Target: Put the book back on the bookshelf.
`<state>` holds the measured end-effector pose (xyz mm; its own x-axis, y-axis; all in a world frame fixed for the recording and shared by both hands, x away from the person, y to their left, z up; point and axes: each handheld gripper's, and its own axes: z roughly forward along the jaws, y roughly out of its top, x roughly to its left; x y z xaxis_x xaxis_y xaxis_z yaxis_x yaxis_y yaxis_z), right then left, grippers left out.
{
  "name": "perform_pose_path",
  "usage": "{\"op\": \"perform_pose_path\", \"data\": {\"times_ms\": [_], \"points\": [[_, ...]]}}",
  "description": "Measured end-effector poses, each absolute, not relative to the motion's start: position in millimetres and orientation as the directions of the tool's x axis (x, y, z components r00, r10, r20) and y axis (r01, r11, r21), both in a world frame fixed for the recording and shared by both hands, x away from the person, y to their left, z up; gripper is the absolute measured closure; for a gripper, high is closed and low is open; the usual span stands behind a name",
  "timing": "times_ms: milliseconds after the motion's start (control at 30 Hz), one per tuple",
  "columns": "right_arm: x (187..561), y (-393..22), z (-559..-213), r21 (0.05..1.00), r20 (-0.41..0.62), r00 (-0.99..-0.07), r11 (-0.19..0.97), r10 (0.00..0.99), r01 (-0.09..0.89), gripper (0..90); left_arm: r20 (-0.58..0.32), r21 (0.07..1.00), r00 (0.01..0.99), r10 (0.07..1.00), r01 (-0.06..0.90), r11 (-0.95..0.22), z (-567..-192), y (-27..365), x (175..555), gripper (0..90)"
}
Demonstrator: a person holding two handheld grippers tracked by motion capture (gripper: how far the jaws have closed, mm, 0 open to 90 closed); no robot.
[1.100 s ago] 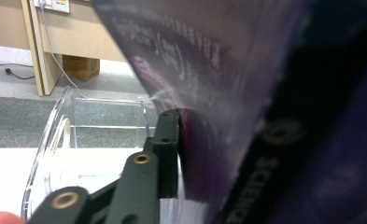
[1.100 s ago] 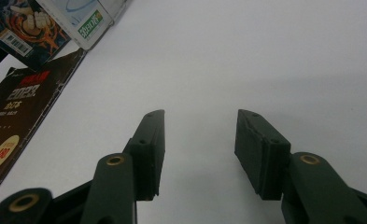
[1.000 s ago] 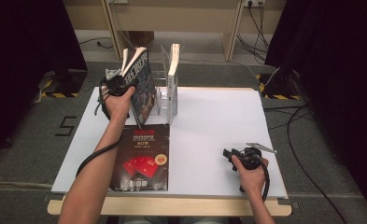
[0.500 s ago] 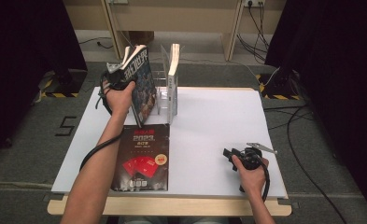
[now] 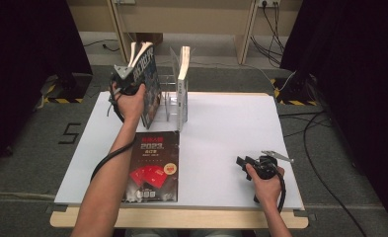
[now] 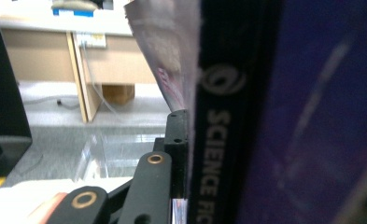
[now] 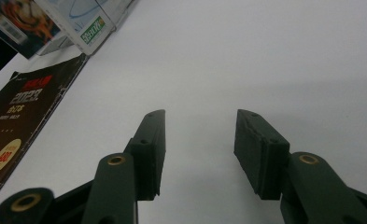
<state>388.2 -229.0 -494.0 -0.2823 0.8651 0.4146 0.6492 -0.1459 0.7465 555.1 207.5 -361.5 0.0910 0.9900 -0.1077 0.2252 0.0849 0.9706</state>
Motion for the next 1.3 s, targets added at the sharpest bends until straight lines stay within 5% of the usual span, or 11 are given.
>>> {"op": "perform_pose_path", "data": {"times_ms": [367,867,1300], "points": [[388,-229,-494,0.746,0.412,-0.282,-0.143,0.866,0.651,54.5,-0.101,0.976,0.123,0.987,0.207,0.074,-369,215,549,71.5],[386,-226,-493,0.746,0.407,-0.29,-0.133,0.866,0.653,54.4,-0.16,0.972,0.19,0.969,0.204,0.121,-353,226,530,45.1],[384,-223,-492,0.744,0.409,-0.285,-0.136,0.867,0.654,54.3,-0.195,0.968,0.214,0.957,0.198,0.153,-351,245,490,45.6]]}}
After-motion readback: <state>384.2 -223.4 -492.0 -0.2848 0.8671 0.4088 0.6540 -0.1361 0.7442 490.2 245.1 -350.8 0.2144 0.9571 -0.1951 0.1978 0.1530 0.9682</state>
